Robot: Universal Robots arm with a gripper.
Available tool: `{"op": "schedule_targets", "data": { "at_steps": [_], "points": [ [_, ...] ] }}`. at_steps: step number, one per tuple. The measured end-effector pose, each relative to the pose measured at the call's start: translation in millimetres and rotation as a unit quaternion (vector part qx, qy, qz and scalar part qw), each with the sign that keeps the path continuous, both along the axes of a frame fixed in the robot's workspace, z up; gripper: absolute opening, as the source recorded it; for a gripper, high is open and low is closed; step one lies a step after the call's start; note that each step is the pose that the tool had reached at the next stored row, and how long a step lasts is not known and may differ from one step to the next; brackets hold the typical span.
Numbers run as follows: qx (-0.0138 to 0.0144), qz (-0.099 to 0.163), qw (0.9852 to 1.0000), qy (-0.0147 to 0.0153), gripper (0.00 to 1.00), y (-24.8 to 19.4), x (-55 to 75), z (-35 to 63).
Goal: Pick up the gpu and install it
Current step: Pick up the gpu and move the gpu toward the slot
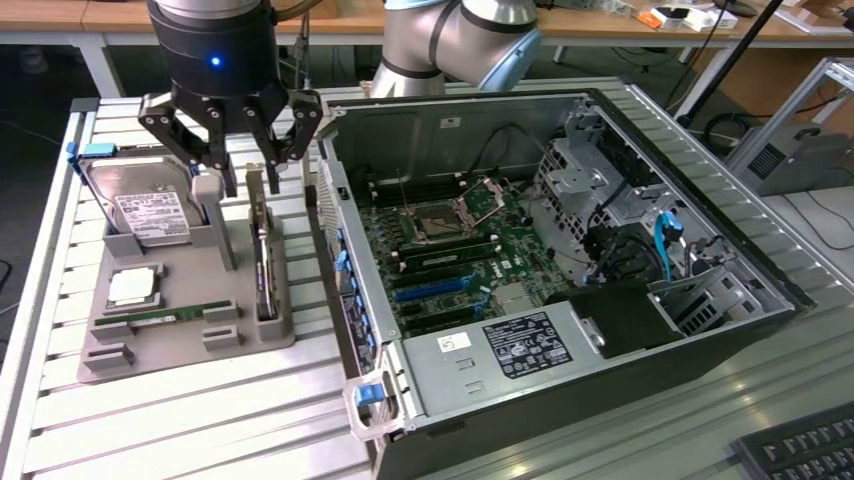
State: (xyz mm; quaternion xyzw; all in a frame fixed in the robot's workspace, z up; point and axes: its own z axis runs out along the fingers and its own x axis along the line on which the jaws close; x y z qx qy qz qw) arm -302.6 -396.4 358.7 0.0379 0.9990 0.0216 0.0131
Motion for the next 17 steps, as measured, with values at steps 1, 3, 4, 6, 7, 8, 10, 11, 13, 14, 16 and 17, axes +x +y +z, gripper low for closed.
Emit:
{"op": "schedule_targets", "data": {
  "at_steps": [1, 3, 4, 6, 7, 8, 10, 11, 13, 14, 16, 17],
  "points": [
    [0.0, 0.0, 1.0, 0.0, 0.44, 0.0, 0.0, -0.2],
    [0.0, 0.0, 1.0, 0.0, 0.44, 0.0, 0.0, -0.8],
    [0.0, 0.0, 1.0, 0.0, 0.44, 0.0, 0.0, -1.1],
    [0.0, 0.0, 1.0, 0.0, 0.44, 0.0, 0.0, -1.7],
    [0.0, 0.0, 1.0, 0.0, 0.44, 0.0, 0.0, -1.9],
    [0.0, 0.0, 1.0, 0.0, 0.44, 0.0, 0.0, -2.1],
    [0.0, 0.0, 1.0, 0.0, 0.44, 0.0, 0.0, -2.5],
    [0.0, 0.0, 1.0, 0.0, 0.44, 0.0, 0.0, -2.8],
    [0.0, 0.0, 1.0, 0.0, 0.44, 0.0, 0.0, -3.2],
    [0.0, 0.0, 1.0, 0.0, 0.44, 0.0, 0.0, -3.5],
    [0.0, 0.0, 1.0, 0.0, 0.44, 0.0, 0.0, -4.1],
    [0.0, 0.0, 1.0, 0.0, 0.44, 0.0, 0.0, -4.5]
  ]
}}
